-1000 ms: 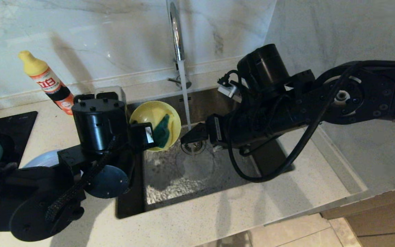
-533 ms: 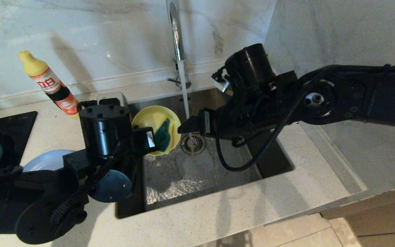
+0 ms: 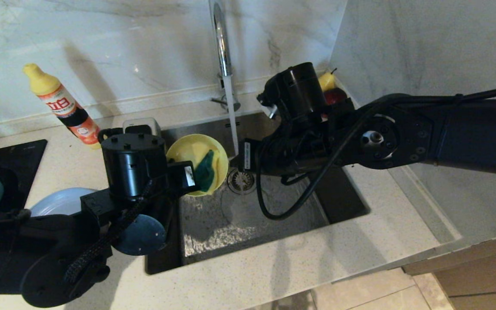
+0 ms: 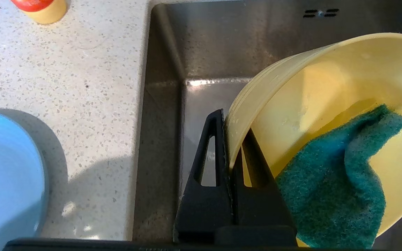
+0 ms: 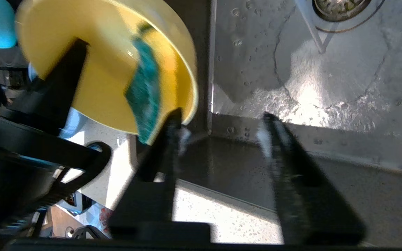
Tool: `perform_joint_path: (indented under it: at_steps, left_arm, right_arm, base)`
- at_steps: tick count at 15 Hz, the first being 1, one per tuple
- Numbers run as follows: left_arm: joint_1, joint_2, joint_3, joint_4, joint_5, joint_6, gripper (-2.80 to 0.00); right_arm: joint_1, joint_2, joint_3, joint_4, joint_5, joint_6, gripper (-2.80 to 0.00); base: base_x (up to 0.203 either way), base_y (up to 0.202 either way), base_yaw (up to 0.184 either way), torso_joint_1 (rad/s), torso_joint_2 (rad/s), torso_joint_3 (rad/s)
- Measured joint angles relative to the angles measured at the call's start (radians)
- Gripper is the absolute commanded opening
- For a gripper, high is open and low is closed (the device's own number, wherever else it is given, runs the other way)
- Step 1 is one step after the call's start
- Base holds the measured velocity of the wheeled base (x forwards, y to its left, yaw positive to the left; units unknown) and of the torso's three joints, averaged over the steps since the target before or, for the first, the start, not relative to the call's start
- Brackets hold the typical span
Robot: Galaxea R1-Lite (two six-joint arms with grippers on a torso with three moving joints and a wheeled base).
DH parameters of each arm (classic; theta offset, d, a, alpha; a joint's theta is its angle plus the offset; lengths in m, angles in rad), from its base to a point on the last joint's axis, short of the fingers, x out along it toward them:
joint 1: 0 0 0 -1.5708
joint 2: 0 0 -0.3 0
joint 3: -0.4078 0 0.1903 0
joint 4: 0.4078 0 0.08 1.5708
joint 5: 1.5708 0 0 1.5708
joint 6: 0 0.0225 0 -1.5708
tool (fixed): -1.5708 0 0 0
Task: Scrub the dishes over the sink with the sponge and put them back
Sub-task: Wipe the bowl
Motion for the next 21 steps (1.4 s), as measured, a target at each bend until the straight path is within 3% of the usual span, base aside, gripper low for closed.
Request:
perform_joint_path:
  at_steps: [6,21]
  left_arm:
    - [-0.051,0.0,0.012,-0.005,0.001,0.006,-2.8]
    - [-0.097,-0.009,0.023,-0.006,-0.007,0.001,-2.8]
  right_arm:
    - [0.03,0.0,0.0,-0.026,0.001,0.001,-2.8]
    - [0.04,0.04,0.0,-0.028,0.013,-0.003,-2.8]
  base:
    - [0.0,0.0,0.0,0.0,0.0,0.0]
    - [0.0,0.0,0.0,0.0,0.0,0.0]
